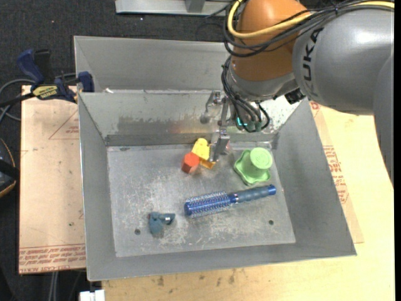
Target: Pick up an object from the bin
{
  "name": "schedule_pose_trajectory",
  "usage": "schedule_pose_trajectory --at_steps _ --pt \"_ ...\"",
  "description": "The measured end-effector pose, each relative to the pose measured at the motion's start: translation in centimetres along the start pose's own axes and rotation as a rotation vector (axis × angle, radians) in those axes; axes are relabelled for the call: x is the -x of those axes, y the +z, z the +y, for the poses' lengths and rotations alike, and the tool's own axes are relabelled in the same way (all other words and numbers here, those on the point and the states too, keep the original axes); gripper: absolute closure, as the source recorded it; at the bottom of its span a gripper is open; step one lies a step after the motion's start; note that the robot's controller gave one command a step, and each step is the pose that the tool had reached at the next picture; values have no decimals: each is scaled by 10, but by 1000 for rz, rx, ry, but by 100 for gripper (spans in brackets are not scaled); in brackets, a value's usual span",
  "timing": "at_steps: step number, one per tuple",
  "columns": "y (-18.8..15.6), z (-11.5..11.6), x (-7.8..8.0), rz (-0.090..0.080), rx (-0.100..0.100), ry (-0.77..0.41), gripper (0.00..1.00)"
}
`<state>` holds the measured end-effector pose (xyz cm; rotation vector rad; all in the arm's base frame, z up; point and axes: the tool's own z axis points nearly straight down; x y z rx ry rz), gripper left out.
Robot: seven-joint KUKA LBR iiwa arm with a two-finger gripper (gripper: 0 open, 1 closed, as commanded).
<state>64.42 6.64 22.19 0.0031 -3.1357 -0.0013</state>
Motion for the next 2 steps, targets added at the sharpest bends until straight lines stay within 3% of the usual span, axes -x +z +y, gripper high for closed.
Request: schedule_pose_trajectory --at_steps 1,2 --pt "148 -30 -93 -19 2 -123 0" --pt "121 -25 -95 -10 1 -88 0"
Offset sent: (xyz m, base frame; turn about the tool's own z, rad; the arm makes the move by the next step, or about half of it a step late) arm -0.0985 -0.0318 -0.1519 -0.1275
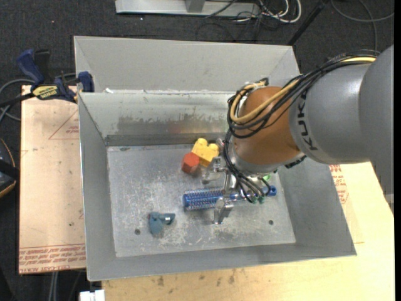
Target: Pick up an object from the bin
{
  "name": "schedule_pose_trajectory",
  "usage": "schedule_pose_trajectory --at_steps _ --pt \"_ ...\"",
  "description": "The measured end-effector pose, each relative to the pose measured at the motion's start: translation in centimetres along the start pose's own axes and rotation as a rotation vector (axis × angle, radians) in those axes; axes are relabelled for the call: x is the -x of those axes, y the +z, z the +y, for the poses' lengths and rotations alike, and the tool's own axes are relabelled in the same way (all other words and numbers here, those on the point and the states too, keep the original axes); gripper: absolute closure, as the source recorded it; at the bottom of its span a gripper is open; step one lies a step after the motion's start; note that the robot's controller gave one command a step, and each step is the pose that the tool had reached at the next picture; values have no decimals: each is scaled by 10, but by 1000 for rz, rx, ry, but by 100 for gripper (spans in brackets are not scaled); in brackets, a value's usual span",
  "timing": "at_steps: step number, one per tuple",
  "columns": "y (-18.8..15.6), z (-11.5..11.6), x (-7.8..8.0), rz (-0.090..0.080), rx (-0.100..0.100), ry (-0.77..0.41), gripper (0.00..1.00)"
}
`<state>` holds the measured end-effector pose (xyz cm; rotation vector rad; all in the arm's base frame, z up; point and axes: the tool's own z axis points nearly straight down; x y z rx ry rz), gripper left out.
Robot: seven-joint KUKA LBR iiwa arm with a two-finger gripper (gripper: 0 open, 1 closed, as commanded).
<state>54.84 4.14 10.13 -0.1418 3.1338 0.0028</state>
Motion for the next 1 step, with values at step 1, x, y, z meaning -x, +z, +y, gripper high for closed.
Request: schedule_pose_trajectory --at_steps 1 --pt "2 -12 -3 4 0 44 0"
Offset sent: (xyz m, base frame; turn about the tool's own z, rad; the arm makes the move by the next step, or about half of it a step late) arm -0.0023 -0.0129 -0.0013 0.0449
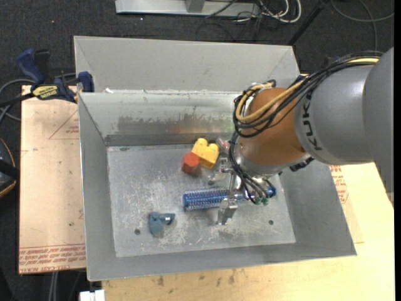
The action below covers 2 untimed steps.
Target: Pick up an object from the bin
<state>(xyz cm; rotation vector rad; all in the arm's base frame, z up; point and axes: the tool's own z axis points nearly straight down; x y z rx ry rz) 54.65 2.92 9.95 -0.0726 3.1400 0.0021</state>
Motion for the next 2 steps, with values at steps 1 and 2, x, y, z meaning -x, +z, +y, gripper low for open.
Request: schedule_pose_trajectory --at_steps 1,2 --pt "25 4 9 -4 0 -26 0" --pt "22 4 11 0 0 -24 0"
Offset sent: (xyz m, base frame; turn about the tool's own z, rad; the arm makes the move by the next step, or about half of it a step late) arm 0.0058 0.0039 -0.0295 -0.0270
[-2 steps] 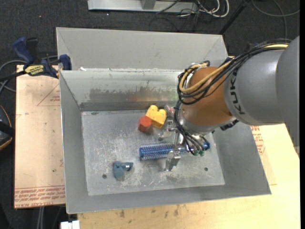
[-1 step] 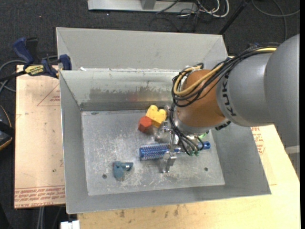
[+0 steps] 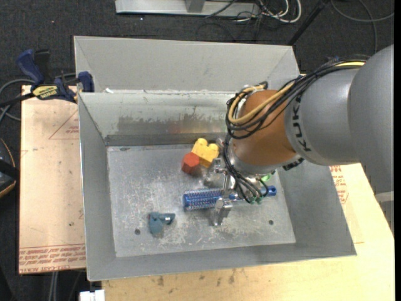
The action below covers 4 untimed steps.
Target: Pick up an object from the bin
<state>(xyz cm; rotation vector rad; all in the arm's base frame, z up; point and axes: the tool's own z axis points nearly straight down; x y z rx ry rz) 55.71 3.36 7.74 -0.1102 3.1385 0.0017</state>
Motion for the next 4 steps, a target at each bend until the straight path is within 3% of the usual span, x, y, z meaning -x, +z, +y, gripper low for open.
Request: schedule_pose_trajectory --at_steps 1,3,4 --pt "-3 0 3 -11 1 1 100" --pt "-94 1 6 -5 0 3 100" --pt "-105 1 6 -1 0 4 100"
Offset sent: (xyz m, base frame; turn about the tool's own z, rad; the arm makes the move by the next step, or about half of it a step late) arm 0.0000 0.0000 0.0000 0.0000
